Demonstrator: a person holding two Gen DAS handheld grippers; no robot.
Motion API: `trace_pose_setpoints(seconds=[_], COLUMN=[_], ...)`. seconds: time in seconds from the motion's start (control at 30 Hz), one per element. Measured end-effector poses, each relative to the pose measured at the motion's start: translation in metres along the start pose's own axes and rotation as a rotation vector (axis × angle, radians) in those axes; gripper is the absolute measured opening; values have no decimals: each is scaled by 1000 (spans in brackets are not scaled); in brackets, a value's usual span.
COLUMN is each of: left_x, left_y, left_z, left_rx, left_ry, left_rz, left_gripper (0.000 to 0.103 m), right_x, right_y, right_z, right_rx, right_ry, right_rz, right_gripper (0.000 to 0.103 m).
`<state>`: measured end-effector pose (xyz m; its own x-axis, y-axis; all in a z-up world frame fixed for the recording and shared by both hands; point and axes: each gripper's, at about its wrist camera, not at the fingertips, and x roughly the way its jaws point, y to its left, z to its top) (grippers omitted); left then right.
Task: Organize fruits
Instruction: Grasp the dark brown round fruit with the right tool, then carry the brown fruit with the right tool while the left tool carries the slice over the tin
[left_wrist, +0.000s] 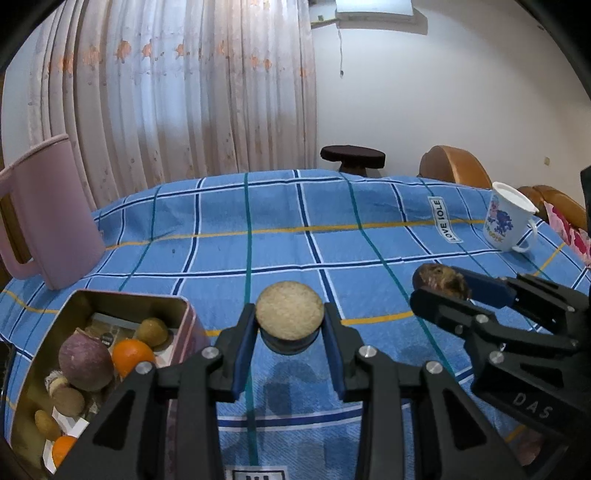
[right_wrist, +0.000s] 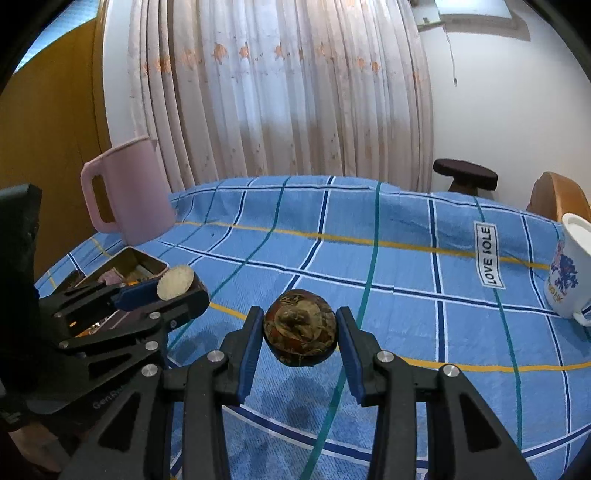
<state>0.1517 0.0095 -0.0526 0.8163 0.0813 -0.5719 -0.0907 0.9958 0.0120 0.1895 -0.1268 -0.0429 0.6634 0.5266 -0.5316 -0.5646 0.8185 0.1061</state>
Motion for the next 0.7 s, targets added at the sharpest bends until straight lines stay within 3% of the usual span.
trace_pose_setpoints(seconds=[0.7], left_x=[-23], left_y=[-5], left_z=[-3], left_rx=[23], left_ry=[-125], left_rz=[51], left_gripper=[36], right_x=[-21], right_y=[3], right_z=[-5], right_rx=[-20], right_ry=[-99], right_rz=[-17], right_gripper=[42])
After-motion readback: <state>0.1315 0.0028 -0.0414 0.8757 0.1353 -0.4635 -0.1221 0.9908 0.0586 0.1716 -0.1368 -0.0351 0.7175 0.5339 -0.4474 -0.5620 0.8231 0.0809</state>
